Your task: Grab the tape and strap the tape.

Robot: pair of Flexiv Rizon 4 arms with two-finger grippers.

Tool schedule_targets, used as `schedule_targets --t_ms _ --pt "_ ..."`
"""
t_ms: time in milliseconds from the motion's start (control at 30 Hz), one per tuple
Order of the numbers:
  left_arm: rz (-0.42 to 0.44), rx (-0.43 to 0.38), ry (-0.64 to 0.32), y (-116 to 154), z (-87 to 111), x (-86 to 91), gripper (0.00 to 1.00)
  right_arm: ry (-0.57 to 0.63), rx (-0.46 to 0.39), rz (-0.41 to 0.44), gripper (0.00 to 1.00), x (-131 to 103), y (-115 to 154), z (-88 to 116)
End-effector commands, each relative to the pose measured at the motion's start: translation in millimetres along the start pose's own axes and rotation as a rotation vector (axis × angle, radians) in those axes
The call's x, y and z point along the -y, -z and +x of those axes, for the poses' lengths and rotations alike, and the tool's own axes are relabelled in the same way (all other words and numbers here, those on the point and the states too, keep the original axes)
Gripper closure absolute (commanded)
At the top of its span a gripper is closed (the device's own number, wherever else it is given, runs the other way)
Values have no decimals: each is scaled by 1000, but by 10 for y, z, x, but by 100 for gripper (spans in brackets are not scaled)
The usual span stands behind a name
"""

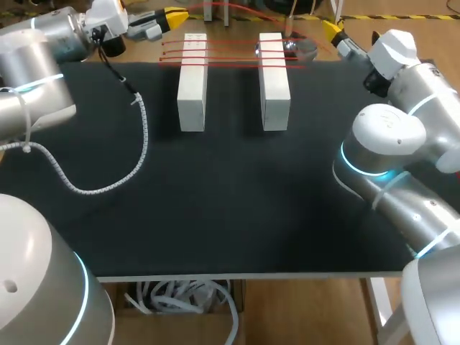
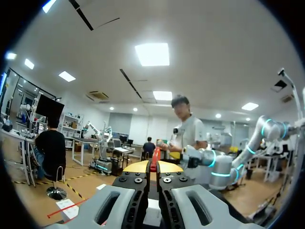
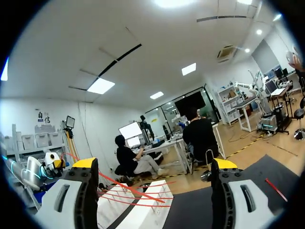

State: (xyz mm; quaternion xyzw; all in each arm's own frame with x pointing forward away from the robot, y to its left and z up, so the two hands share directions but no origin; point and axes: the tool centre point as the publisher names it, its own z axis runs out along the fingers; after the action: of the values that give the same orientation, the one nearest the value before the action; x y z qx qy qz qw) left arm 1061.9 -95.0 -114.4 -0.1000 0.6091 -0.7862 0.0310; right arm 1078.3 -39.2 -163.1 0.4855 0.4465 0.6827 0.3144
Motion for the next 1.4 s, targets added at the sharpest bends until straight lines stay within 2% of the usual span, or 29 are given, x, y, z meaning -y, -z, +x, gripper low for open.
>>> schedule_targets --t_ms 33,133,167,567,767,833,967,1133,1300,1367,1400 --pt "2 1 -2 -1 6 -7 100 -13 -17 -120 0 31 19 -14" --pt "2 1 -2 -1 6 -7 100 -79 -26 -133 0 35 16 -2" --pt "2 1 -2 -1 6 -7 100 -139 -41 -145 0 32 11 5" --pt "2 1 -2 -1 6 -7 100 -304 -120 -224 0 -24 -8 82" --pt "2 1 -2 -1 6 -7 100 -358 -89 -199 0 55 -15 62" --pt "2 1 -2 -1 6 -7 100 -403 -78 -197 0 85 -18 50" --pt "2 1 -2 -1 6 -7 100 -586 -45 -188 0 135 -22 69" --pt "2 1 -2 -1 6 -7 100 -669 -38 -172 0 148 -46 115" --pt "2 1 -2 -1 6 -7 100 -692 -32 -143 0 114 -68 168" --pt "2 1 -2 -1 6 -7 100 -609 -36 -64 0 123 -66 199" --pt "2 1 -2 -1 6 -7 100 -609 -36 -64 0 123 -66 199"
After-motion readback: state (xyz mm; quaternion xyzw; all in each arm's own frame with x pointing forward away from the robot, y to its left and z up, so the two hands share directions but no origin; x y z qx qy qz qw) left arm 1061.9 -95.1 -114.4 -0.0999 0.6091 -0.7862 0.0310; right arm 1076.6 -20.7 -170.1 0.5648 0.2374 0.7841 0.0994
